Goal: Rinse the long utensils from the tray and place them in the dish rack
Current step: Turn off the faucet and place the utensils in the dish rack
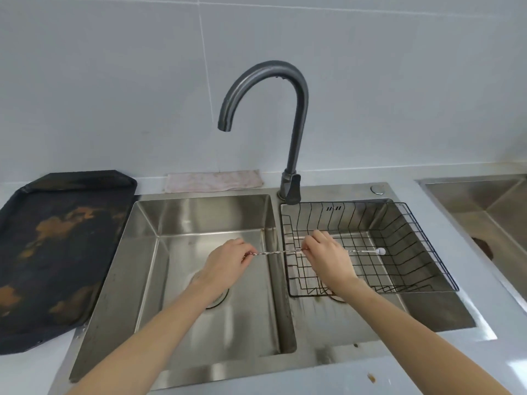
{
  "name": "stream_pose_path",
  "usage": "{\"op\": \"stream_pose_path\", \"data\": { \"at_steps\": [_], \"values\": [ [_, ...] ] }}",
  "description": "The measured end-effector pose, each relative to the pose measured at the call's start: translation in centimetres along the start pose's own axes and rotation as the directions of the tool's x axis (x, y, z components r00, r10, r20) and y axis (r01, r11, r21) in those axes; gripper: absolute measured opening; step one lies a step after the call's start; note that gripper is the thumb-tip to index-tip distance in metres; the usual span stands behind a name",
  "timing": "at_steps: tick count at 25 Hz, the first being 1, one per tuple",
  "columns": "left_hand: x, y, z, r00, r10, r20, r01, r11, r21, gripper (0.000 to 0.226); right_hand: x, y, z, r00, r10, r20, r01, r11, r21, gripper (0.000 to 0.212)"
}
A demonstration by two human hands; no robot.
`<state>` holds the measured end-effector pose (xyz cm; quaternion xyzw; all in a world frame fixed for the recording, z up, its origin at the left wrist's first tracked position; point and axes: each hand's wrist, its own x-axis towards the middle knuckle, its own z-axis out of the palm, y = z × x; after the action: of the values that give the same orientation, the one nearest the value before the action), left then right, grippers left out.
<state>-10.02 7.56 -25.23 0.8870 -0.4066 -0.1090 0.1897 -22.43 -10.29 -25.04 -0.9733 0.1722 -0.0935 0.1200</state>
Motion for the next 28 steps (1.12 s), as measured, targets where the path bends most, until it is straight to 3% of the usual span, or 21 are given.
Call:
{"op": "stream_pose_path", "data": {
  "at_steps": [14,25,28],
  "values": [
    [4.5,12.0,5.8,0.994,0.098,0.046,-0.097,0.995,-0.032,0.037,-1.6,14.2,-3.4,0.997,0.080,0.010,-0.079,0.993,-0.083,0.017],
    [8.5,13.5,11.9,0.938,0.026,0.346,-0.061,0.994,0.090,0.042,-1.5,20.5,0.2,0.955,0.133,0.265,-0.124,0.991,-0.052,0.018],
    [8.9,13.2,13.1,0.929,0.003,0.369,-0.033,0.997,0.075,0.044,-1.2,20.9,1.2,0.929,0.139,0.343,-0.137,0.990,-0.030,0.016]
  ]
}}
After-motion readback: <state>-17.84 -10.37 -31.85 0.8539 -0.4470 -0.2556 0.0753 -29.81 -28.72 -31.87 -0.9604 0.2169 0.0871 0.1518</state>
